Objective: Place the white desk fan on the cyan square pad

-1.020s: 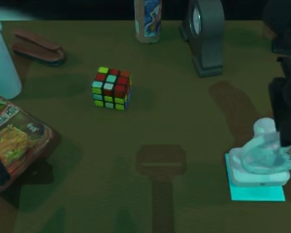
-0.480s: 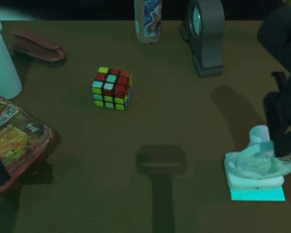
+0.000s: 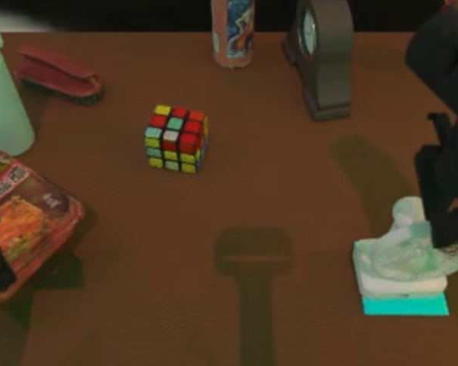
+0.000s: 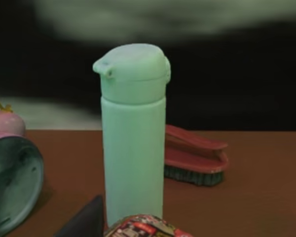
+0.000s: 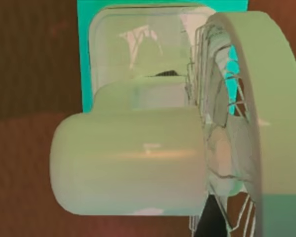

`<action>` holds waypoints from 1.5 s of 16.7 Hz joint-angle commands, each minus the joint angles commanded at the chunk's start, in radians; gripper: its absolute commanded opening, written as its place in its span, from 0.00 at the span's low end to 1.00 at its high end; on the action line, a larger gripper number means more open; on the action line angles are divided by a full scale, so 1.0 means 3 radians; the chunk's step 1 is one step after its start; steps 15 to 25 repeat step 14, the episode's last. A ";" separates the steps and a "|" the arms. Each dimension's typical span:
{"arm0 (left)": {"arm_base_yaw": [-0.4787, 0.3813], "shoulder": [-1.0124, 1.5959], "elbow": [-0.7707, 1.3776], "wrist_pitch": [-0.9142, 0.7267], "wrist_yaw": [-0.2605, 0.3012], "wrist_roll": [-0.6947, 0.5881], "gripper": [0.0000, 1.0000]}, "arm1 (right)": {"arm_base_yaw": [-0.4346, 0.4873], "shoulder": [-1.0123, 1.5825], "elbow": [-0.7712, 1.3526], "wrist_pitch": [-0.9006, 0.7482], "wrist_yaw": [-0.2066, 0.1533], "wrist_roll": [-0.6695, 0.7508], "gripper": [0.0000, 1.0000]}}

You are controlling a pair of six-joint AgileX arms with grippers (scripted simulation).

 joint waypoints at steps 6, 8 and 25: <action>0.0000 0.0000 0.0000 0.0000 0.0000 0.0000 1.00 | 0.0000 0.0000 0.0000 0.0000 0.0000 0.0000 0.83; 0.0000 0.0000 0.0000 0.0000 0.0000 0.0000 1.00 | 0.0000 0.0000 0.0000 0.0000 0.0000 0.0000 0.98; 0.0000 0.0000 0.0000 0.0000 0.0000 0.0000 1.00 | 0.0000 0.0000 0.0000 0.0000 0.0000 0.0000 1.00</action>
